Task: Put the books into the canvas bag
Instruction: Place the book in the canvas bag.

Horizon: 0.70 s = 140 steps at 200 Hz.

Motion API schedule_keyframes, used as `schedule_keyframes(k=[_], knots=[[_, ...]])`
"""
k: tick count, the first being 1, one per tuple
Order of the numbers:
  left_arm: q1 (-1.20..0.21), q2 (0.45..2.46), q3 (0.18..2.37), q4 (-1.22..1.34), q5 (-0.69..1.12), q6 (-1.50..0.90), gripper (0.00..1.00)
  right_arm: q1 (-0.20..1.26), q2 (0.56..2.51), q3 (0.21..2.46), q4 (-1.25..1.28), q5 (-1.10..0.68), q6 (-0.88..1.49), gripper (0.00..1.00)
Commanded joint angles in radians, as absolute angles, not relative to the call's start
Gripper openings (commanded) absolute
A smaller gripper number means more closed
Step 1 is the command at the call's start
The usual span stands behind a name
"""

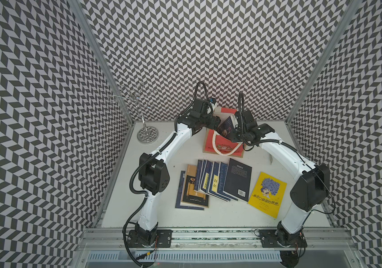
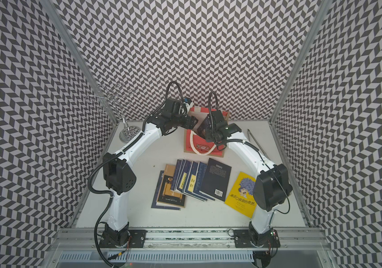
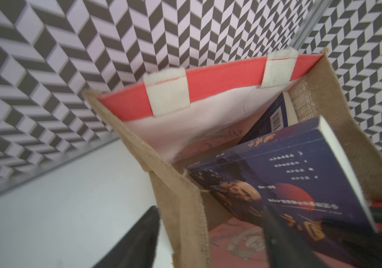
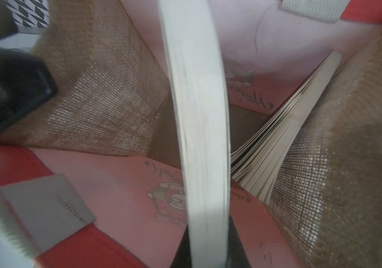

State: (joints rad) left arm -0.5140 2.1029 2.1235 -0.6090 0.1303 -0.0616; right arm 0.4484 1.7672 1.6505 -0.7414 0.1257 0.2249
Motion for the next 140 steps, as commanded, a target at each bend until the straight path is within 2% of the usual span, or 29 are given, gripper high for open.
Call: schedule_keyframes(k=[1, 29, 36, 46, 76, 97, 140], knots=[[-0.503, 2.121, 2.182, -0.720, 0.030, -0.071, 0.52, 0.444, 1.718, 1.647, -0.634, 0.117, 0.218, 0.00], [-0.491, 2.102, 2.175, -0.790, -0.075, -0.063, 0.29, 0.443, 1.719, 1.645, -0.630, 0.116, 0.222, 0.00], [-0.481, 2.070, 2.132, -0.772, -0.052, -0.073, 0.23, 0.442, 1.718, 1.643, -0.630, 0.116, 0.221, 0.00], [-0.462, 2.001, 2.031, -0.702, 0.011, -0.091, 0.19, 0.443, 1.720, 1.643, -0.631, 0.118, 0.223, 0.00], [-0.459, 1.866, 1.869, -0.611, 0.024, -0.108, 0.00, 0.441, 1.724, 1.651, -0.632, 0.122, 0.226, 0.00], [-0.486, 1.781, 1.787, -0.552, 0.012, -0.101, 0.00, 0.440, 1.725, 1.663, -0.632, 0.113, 0.224, 0.00], [-0.561, 1.582, 1.541, -0.373, -0.179, -0.040, 0.00, 0.440, 1.711, 1.664, -0.620, 0.083, 0.236, 0.00]])
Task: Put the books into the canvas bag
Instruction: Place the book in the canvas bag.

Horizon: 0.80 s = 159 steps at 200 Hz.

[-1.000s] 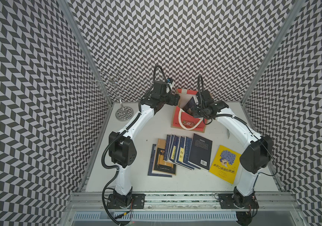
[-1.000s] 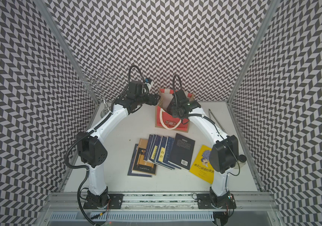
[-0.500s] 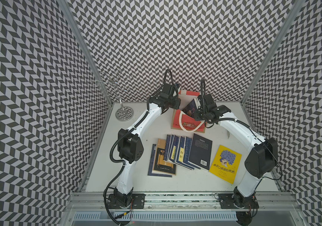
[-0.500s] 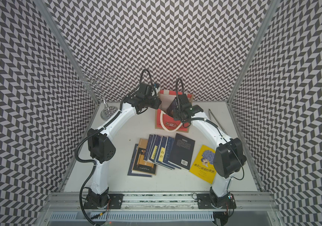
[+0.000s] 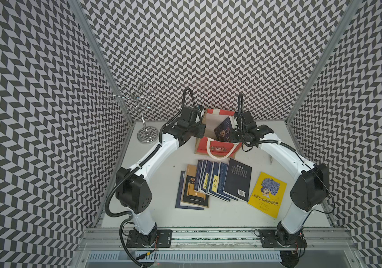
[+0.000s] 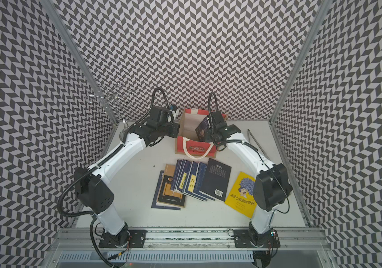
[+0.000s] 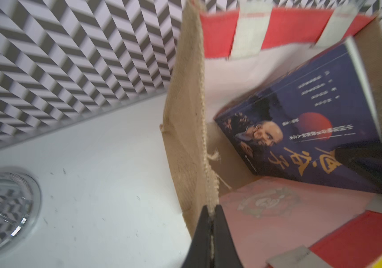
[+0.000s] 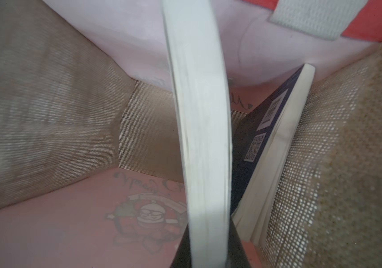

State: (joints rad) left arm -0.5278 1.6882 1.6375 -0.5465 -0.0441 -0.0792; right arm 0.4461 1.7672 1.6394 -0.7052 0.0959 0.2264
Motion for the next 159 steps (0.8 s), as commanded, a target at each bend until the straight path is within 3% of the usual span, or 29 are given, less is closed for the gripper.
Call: schedule_keyframes(k=[1, 55, 108, 159], knots=[[-0.562, 1.579, 1.537, -0.369, -0.182, -0.039, 0.00, 0.439, 1.711, 1.663, -0.619, 0.082, 0.235, 0.00], [-0.599, 1.528, 1.469, -0.322, -0.324, -0.072, 0.00, 0.440, 1.674, 1.657, -0.620, 0.045, 0.320, 0.00], [-0.682, 1.530, 1.456, -0.263, -0.469, -0.124, 0.00, 0.430, 1.470, 1.442, -0.451, 0.062, 0.372, 0.00], [-0.744, 1.508, 1.437, -0.185, -0.537, -0.108, 0.00, 0.412, 1.427, 1.388, -0.441, 0.074, 0.394, 0.00]])
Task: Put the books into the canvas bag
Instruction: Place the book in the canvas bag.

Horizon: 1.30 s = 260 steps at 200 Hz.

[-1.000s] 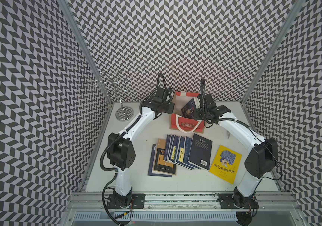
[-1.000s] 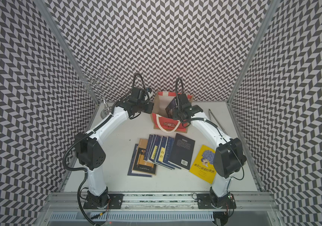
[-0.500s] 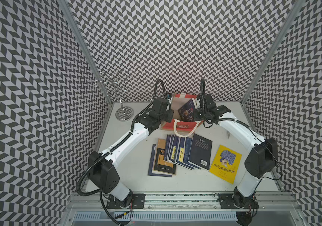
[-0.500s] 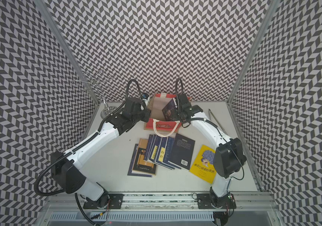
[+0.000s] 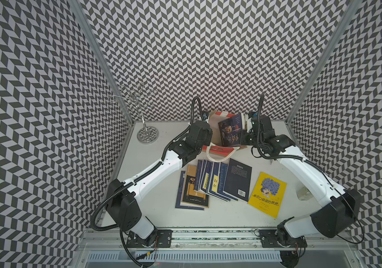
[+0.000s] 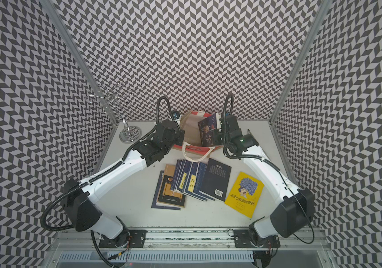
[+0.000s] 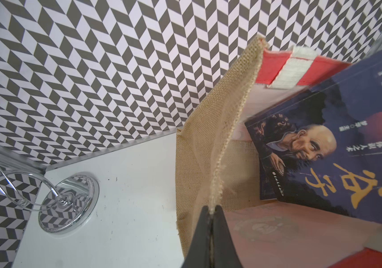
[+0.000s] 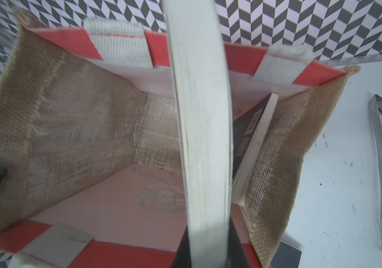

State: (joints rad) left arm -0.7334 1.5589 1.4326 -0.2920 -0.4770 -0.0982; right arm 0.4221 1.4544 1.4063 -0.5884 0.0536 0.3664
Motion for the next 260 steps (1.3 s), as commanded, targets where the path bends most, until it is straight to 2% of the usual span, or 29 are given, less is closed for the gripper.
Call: schedule_keyframes(k=[1, 79, 120, 179, 209, 227, 237, 260], knots=[[-0.745, 1.509, 1.437, -0.185, -0.538, -0.108, 0.00, 0.411, 1.427, 1.388, -0.441, 0.073, 0.395, 0.00], [-0.753, 1.491, 1.399, -0.160, -0.531, -0.113, 0.00, 0.407, 1.499, 1.367, -0.438, 0.089, 0.499, 0.00], [-0.754, 1.499, 1.394, -0.147, -0.527, -0.116, 0.00, 0.407, 1.540, 1.365, -0.439, 0.026, 0.557, 0.00], [-0.749, 1.510, 1.384, -0.135, -0.518, -0.122, 0.00, 0.408, 1.572, 1.317, -0.341, 0.006, 0.652, 0.00], [-0.739, 1.507, 1.375, -0.129, -0.509, -0.125, 0.00, 0.408, 1.582, 1.316, -0.323, -0.010, 0.661, 0.16], [-0.735, 1.506, 1.370, -0.127, -0.505, -0.128, 0.00, 0.408, 1.570, 1.319, -0.318, -0.005, 0.652, 0.30], [-0.729, 1.507, 1.368, -0.125, -0.502, -0.131, 0.00, 0.407, 1.566, 1.323, -0.319, -0.001, 0.644, 0.32], [-0.713, 1.511, 1.370, -0.125, -0.486, -0.140, 0.00, 0.407, 1.541, 1.343, -0.328, 0.013, 0.599, 0.45]])
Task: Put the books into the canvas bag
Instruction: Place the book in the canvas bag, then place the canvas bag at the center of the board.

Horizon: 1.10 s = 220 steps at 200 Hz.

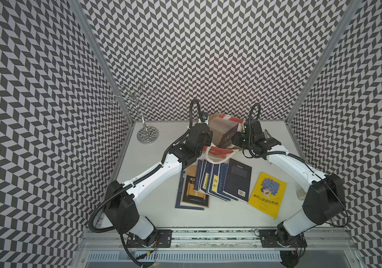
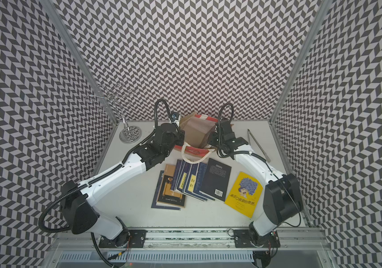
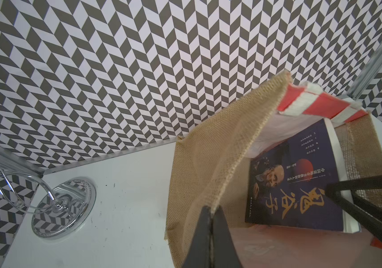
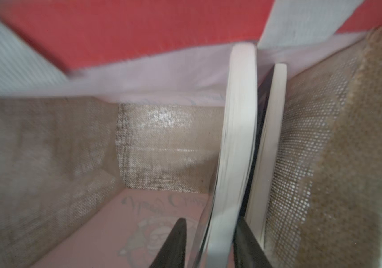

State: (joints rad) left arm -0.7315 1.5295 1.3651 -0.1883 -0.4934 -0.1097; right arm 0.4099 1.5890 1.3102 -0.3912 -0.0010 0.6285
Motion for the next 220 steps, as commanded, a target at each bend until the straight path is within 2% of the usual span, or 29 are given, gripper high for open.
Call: schedule_keyframes(k=[1, 19, 68, 109, 159, 195, 207, 220], knots=[[-0.712, 1.511, 1.370, -0.124, -0.486, -0.140, 0.00, 0.407, 1.539, 1.344, -0.328, 0.014, 0.595, 0.46], [-0.697, 1.517, 1.368, -0.126, -0.473, -0.149, 0.00, 0.403, 1.497, 1.348, -0.333, 0.025, 0.559, 0.53], [-0.660, 1.534, 1.361, -0.118, -0.428, -0.169, 0.00, 0.334, 1.396, 1.343, -0.358, 0.016, 0.494, 0.61], [-0.630, 1.545, 1.361, -0.114, -0.389, -0.183, 0.00, 0.256, 1.496, 1.419, -0.400, -0.060, 0.443, 0.64], [-0.598, 1.552, 1.351, -0.101, -0.321, -0.205, 0.00, 0.245, 1.625, 1.473, -0.432, -0.144, 0.402, 0.64], [-0.587, 1.558, 1.347, -0.093, -0.300, -0.216, 0.00, 0.245, 1.663, 1.448, -0.437, -0.156, 0.407, 0.61], [-0.582, 1.562, 1.346, -0.091, -0.293, -0.218, 0.00, 0.246, 1.677, 1.448, -0.440, -0.162, 0.407, 0.54], [-0.577, 1.567, 1.348, -0.089, -0.284, -0.224, 0.00, 0.245, 1.692, 1.458, -0.444, -0.165, 0.407, 0.40]])
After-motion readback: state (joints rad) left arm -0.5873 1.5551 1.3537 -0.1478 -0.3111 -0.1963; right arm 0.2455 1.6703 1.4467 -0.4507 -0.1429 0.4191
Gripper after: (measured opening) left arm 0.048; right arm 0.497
